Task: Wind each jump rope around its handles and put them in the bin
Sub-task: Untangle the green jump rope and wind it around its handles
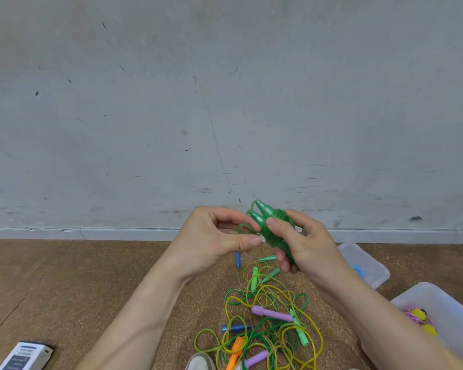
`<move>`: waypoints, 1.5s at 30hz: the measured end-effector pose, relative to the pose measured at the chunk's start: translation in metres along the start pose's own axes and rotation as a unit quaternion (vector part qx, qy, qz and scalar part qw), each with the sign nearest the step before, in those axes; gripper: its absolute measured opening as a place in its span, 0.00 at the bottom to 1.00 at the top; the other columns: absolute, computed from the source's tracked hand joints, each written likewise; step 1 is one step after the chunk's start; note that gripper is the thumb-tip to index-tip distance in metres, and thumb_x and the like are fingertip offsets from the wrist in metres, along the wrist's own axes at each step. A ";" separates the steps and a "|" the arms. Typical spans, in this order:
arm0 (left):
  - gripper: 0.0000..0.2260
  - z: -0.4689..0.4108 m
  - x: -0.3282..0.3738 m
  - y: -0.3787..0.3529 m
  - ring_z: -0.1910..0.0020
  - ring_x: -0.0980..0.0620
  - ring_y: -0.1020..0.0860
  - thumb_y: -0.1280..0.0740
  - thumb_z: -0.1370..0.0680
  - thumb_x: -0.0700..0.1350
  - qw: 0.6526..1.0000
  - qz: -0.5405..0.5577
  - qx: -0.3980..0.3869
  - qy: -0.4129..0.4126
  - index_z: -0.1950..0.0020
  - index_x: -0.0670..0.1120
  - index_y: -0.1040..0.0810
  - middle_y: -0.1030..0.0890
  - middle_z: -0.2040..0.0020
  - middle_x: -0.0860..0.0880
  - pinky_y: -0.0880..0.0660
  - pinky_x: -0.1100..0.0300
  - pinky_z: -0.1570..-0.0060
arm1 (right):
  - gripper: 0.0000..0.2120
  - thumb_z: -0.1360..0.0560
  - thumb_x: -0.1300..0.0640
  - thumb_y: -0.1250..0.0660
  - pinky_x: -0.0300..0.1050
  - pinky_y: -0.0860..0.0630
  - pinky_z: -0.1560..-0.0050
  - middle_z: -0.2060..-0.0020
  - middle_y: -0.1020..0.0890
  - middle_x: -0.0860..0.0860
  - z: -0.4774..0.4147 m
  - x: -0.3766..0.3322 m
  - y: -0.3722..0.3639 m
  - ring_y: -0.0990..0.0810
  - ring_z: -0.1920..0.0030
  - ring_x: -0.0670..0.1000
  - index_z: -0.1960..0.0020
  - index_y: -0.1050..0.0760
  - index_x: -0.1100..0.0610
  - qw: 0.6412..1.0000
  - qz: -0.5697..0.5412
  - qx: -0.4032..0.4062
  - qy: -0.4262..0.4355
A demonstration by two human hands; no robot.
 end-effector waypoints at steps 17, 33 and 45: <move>0.14 -0.005 0.002 0.016 0.69 0.55 0.21 0.22 0.32 0.43 0.946 -0.191 0.250 -0.080 0.54 0.55 0.24 0.18 0.68 0.51 0.25 0.62 0.67 | 0.03 0.27 0.49 0.28 0.50 0.26 0.73 0.78 0.26 0.49 -0.003 0.017 -0.015 0.28 0.78 0.51 0.57 0.20 0.46 0.992 0.058 0.095 0.057; 0.10 -0.008 -0.003 0.012 0.69 0.59 0.27 0.26 0.28 0.40 0.929 -0.263 0.222 -0.138 0.51 0.53 0.20 0.21 0.66 0.50 0.30 0.69 0.65 | 0.05 0.28 0.48 0.28 0.50 0.28 0.74 0.78 0.27 0.50 -0.001 0.020 -0.016 0.28 0.78 0.52 0.57 0.21 0.48 0.993 0.056 0.094 0.032; 0.06 -0.008 -0.006 0.015 0.61 0.60 0.21 0.25 0.29 0.42 0.925 -0.303 0.213 -0.087 0.52 0.49 0.14 0.17 0.61 0.55 0.24 0.64 0.56 | 0.09 0.31 0.41 0.31 0.58 0.23 0.70 0.75 0.24 0.48 0.002 0.019 -0.018 0.24 0.74 0.53 0.53 0.22 0.43 0.977 0.173 0.103 0.063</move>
Point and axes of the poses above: each hand's wrist, its own z-axis away from the middle knuckle, its own y-axis out of the back of the hand, x = y × z, the point moved 5 cm from there along -z, towards the middle knuckle
